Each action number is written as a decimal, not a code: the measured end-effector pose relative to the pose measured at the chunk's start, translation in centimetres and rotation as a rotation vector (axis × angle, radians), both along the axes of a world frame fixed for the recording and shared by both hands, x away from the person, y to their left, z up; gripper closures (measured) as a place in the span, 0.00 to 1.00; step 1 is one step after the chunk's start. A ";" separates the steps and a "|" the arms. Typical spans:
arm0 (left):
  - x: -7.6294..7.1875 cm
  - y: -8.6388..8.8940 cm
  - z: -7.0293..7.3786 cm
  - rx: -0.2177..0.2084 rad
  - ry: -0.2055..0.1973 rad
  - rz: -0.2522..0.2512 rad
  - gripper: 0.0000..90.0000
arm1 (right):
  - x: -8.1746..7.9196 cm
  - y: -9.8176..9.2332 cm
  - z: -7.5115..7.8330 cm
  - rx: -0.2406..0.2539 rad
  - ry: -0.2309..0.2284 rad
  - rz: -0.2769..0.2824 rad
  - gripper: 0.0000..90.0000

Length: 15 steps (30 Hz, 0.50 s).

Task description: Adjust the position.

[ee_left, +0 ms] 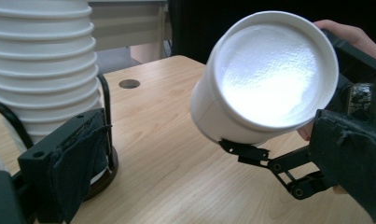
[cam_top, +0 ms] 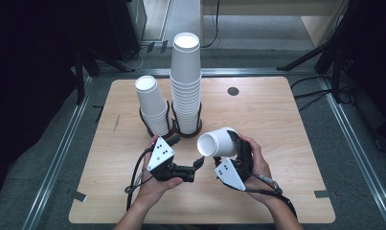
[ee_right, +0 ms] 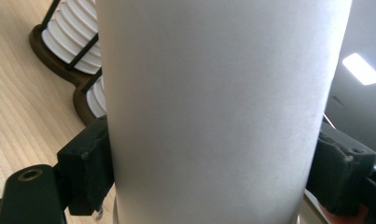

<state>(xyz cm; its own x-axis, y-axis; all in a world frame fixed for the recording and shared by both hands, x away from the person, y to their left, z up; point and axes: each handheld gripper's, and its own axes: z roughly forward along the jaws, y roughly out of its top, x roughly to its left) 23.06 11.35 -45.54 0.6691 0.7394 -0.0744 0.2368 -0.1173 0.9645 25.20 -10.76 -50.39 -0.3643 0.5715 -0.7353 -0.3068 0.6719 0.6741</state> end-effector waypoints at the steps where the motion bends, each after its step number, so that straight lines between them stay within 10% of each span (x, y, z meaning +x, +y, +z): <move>1: 0.0 -0.1 0.0 0.001 0.001 -0.006 0.00 | -0.1 0.1 0.0 -0.007 -0.002 0.003 0.16; 15: -0.5 -1.1 0.0 0.030 -0.008 -0.067 0.00 | -0.5 0.8 -0.2 -0.043 -0.004 0.050 0.16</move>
<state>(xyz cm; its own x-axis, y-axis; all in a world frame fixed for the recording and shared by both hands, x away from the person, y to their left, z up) 22.53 10.22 -45.58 0.7177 0.6948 -0.0474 0.2200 -0.1617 0.9620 24.66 -9.96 -50.59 -0.3886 0.5205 -0.7603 -0.3429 0.6842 0.6436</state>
